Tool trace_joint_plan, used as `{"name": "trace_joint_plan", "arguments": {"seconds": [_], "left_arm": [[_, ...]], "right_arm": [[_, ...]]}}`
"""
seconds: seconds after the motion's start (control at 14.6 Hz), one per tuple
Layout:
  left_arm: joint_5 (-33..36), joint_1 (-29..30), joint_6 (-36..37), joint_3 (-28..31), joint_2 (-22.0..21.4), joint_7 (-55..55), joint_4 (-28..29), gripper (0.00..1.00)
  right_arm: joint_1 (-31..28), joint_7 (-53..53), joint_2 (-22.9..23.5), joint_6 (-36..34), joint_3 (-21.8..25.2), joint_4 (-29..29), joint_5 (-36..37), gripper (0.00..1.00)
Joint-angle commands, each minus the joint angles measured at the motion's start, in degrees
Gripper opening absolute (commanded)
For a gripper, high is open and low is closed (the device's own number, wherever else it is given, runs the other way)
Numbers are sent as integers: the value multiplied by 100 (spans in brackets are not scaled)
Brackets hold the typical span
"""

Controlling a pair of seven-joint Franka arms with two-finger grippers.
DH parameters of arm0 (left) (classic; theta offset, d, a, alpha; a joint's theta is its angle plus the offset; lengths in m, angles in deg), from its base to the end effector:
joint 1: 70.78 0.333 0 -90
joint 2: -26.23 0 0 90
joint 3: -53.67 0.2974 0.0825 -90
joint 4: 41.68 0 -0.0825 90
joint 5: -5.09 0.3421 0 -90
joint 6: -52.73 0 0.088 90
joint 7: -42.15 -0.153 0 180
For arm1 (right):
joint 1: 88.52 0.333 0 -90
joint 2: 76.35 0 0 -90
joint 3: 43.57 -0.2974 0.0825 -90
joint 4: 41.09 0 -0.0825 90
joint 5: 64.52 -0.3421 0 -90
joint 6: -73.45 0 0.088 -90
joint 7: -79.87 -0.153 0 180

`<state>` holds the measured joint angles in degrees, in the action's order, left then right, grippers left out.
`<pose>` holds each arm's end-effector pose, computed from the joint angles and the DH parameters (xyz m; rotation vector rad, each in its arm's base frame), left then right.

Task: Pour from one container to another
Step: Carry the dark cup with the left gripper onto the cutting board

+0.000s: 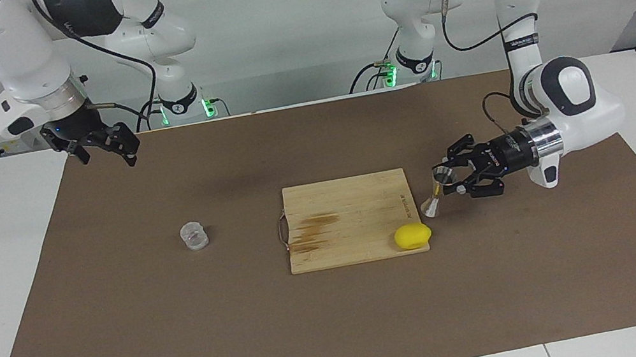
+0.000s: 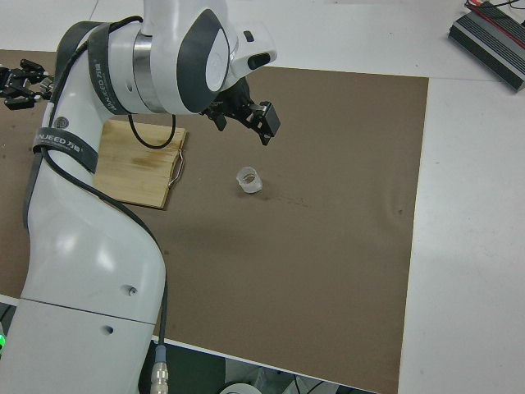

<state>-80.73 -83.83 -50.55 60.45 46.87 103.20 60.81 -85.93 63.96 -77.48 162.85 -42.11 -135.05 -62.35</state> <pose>0.5901 -0.2009 0.3865 1.3163 1.4297 -1.0926 0.5011 0.0040 0.5396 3.0691 -0.3969 -0.0831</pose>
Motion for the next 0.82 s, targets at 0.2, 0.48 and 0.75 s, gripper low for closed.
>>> {"name": "trace_joint_plan", "arguments": {"seconds": [0.2,0.48,0.75], "left_arm": [[-874,-1522,-1789,103,-95,188,403,0],[-1164,-1962,-2457,95,-51,170,447,0],[-1411,-2298,-2978,103,19,144,535,0]], "right_arm": [[-66,-97,-106,34,-6,-113,-104,100],[-66,-229,-106,34,-6,-122,-130,100],[-171,-877,-88,34,3,-131,-393,100]]}}
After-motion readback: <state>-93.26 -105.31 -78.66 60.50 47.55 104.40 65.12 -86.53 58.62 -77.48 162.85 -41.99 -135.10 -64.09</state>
